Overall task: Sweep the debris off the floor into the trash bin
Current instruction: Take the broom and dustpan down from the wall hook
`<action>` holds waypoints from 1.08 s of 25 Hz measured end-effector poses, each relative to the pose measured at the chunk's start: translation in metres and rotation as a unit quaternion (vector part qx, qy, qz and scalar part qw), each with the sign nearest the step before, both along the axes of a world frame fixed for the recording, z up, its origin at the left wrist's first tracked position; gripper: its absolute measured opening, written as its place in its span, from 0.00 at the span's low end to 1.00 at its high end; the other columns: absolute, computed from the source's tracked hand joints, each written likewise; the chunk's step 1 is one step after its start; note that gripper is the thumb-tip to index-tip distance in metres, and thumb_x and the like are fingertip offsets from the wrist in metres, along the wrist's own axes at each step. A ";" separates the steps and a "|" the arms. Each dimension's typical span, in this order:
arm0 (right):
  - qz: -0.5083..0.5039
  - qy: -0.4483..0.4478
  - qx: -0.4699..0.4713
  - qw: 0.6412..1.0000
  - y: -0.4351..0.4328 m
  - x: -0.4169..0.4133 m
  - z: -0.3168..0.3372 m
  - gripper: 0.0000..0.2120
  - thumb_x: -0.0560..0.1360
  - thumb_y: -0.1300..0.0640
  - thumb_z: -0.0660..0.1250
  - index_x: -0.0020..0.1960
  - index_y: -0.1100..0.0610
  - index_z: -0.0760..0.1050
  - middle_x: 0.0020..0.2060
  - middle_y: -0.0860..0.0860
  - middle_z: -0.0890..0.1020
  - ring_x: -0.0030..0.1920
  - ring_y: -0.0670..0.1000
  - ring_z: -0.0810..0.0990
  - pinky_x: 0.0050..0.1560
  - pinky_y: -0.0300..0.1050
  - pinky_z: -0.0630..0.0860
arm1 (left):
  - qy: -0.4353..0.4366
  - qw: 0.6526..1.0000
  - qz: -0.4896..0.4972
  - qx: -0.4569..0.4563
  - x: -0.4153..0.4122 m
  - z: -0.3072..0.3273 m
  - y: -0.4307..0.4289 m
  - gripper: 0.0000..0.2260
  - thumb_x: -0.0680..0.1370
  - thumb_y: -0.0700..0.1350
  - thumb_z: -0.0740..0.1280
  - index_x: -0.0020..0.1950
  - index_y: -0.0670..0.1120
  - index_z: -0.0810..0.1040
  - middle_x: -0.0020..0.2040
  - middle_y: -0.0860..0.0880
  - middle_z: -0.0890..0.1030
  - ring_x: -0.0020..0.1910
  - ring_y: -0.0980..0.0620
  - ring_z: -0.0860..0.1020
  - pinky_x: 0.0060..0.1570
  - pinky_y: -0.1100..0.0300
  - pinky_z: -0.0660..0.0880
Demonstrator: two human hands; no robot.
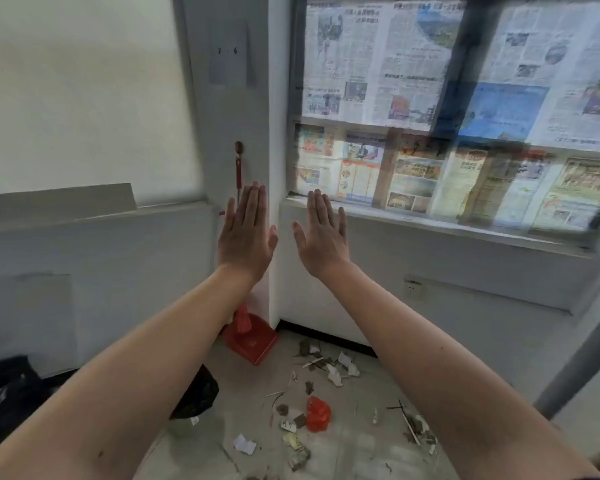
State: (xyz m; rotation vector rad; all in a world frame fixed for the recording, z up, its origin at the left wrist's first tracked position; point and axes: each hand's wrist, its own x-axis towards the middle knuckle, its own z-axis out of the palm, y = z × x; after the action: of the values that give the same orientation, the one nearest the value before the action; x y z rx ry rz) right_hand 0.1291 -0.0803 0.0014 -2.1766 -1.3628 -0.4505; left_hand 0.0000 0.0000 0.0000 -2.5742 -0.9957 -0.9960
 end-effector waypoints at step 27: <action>0.024 0.120 -0.162 0.979 0.294 0.039 -0.116 0.34 0.81 0.45 0.50 0.79 0.59 0.39 0.79 0.54 0.44 0.78 0.52 0.40 0.77 0.53 0.39 | 0.102 0.983 0.071 -0.136 0.017 -0.113 0.302 0.32 0.84 0.52 0.51 0.81 0.43 0.40 0.83 0.46 0.43 0.81 0.51 0.41 0.79 0.49 0.38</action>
State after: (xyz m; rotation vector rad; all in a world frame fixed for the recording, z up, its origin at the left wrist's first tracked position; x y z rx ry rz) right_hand 0.1682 0.2141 -0.1148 -2.3552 -1.4257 0.0588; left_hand 0.0170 0.3022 -0.1129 -2.6996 -1.3132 -0.5794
